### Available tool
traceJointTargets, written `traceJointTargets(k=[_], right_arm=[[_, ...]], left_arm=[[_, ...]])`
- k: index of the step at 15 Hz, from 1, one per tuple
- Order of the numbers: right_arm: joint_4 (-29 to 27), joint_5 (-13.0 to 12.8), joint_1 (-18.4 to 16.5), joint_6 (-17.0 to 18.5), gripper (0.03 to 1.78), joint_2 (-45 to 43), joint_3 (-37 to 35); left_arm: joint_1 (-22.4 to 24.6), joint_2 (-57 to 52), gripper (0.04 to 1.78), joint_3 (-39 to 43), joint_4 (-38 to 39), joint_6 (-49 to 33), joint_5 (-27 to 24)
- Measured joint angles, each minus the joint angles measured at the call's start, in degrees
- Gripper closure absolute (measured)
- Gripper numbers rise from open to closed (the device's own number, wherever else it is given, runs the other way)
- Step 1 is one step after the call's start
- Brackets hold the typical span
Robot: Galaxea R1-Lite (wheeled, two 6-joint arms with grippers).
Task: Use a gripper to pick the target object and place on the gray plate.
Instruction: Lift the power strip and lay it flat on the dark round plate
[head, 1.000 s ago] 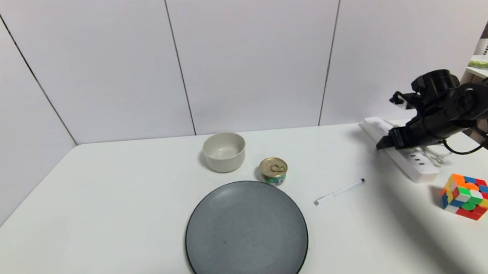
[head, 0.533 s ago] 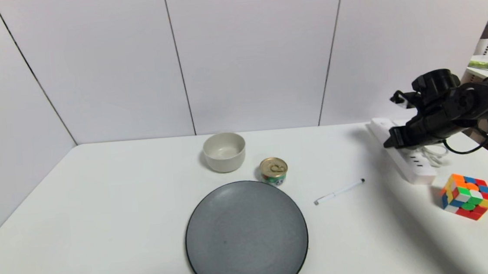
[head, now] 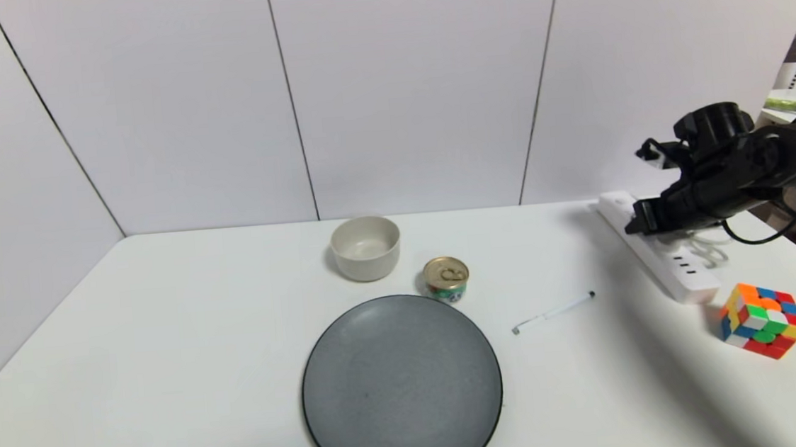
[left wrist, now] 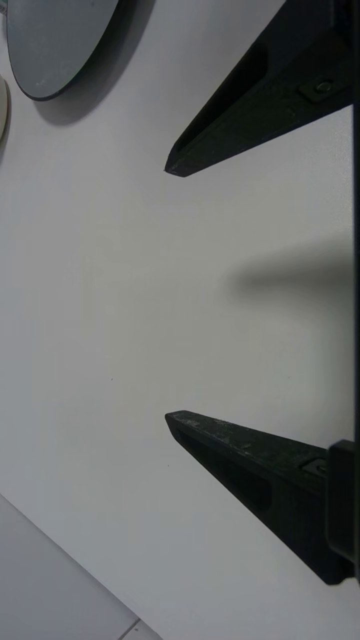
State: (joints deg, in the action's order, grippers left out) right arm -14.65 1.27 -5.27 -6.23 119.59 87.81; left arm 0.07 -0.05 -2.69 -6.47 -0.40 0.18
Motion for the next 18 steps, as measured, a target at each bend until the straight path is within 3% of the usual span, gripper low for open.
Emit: traceJointTargets(k=[6, 10, 18], right_arm=[[0.3, 3.5, 0.8, 2.0, 0.98, -5.7, 2.2], [0.3, 3.7, 1.2, 2.1, 0.99, -8.6, 2.7], [0.3, 7.3, 1.3, 5.3, 0.99, -12.3, 7.9]], left_arm=[[0.0, 0.0, 0.13, 0.0, 0.0, 0.0, 0.0], [0.0, 0.0, 0.13, 0.0, 0.0, 0.0, 0.0], [0.0, 0.0, 0.13, 0.0, 0.0, 0.0, 0.0]])
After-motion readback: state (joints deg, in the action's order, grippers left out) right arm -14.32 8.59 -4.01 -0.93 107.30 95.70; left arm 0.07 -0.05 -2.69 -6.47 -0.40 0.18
